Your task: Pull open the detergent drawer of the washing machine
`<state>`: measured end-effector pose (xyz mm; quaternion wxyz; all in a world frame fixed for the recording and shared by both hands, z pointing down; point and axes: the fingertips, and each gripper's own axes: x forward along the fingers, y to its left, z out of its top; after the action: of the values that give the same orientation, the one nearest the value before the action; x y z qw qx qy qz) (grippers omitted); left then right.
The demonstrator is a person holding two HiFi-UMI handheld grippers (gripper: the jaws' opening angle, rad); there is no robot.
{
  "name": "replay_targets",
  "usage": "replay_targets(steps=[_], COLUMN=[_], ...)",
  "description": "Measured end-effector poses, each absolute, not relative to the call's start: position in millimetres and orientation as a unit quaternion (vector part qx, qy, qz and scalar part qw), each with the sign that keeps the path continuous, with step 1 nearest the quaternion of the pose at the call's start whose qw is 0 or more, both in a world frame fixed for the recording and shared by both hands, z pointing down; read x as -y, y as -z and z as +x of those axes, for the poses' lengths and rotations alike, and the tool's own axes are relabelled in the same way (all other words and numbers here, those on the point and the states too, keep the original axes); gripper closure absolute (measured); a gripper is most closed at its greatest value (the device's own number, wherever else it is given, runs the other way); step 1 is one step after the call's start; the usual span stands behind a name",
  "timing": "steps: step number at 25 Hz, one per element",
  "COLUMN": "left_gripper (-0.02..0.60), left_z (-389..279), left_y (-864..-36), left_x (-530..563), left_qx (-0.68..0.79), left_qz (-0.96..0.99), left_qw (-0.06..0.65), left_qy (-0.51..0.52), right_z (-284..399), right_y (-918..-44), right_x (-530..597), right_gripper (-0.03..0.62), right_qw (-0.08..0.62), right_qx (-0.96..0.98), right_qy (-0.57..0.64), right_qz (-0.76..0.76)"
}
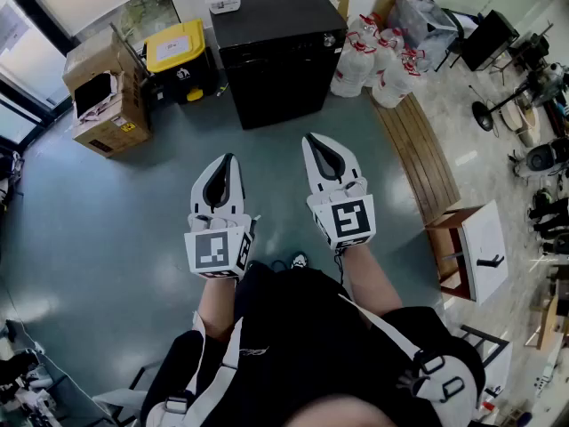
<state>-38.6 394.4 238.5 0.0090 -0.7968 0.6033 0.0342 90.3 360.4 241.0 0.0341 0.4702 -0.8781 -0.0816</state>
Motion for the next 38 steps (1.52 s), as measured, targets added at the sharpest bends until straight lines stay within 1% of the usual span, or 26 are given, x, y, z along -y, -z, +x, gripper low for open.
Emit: replay_targets(steps=[9,10,11,12,13,14,15,17,19,21,28,33,38], left_gripper=[0.557,0.557,0.553,0.531,0.480,0.403,0.350,0.313,0.293,0.287,0.287,0.287,0.287], left_z=[-13,-10,-8,-7,-7,-9,-10,-13,-12,-10,-8,-16,-39], left_y=[-261,-268,-275,-283,-289,-295,-299,-306,-308,-307,-318,-325,-330], left_x=[-421,-424,-425,-425,-424,-423,-422,-421,-420,-419,-409,-378,-336], left_qx=[-0.582,-0.581,-0.581,-0.582,-0.586,-0.592,-0.598,-0.612,-0.622,-0.626,-0.618,-0.615,-0.611], left_qz=[-0.812,-0.813,-0.813,-0.811,-0.808,-0.803,-0.798,-0.787,-0.779,-0.777,-0.782,-0.784,-0.787], left_qw=[-0.013,-0.021,-0.031,-0.042,-0.052,-0.061,-0.067,-0.070,-0.069,-0.068,-0.078,-0.083,-0.085], left_qy=[-0.042,-0.038,-0.034,-0.032,-0.032,-0.031,-0.031,-0.029,-0.029,-0.026,-0.007,-0.012,-0.014], right_z=[105,108,111,115,119,123,126,133,143,149,146,134,118], right_y=[-267,-271,-276,-280,-285,-290,-295,-303,-310,-315,-330,-334,-336], right_x=[-390,-392,-394,-395,-395,-394,-394,-393,-388,-385,-374,-347,-308], right_gripper=[0.585,0.569,0.524,0.486,0.452,0.429,0.410,0.382,0.370,0.345,0.303,0.299,0.298], right_qw=[0.026,0.025,0.025,0.027,0.031,0.036,0.041,0.048,0.055,0.057,0.079,0.083,0.085], right_qx=[0.892,0.895,0.898,0.900,0.902,0.903,0.904,0.905,0.905,0.905,0.907,0.907,0.903], right_qy=[0.047,0.039,0.030,0.021,0.013,0.007,0.002,-0.002,-0.005,-0.010,-0.010,-0.012,-0.016], right_qz=[0.449,0.443,0.438,0.434,0.431,0.429,0.426,0.422,0.423,0.421,0.414,0.412,0.421])
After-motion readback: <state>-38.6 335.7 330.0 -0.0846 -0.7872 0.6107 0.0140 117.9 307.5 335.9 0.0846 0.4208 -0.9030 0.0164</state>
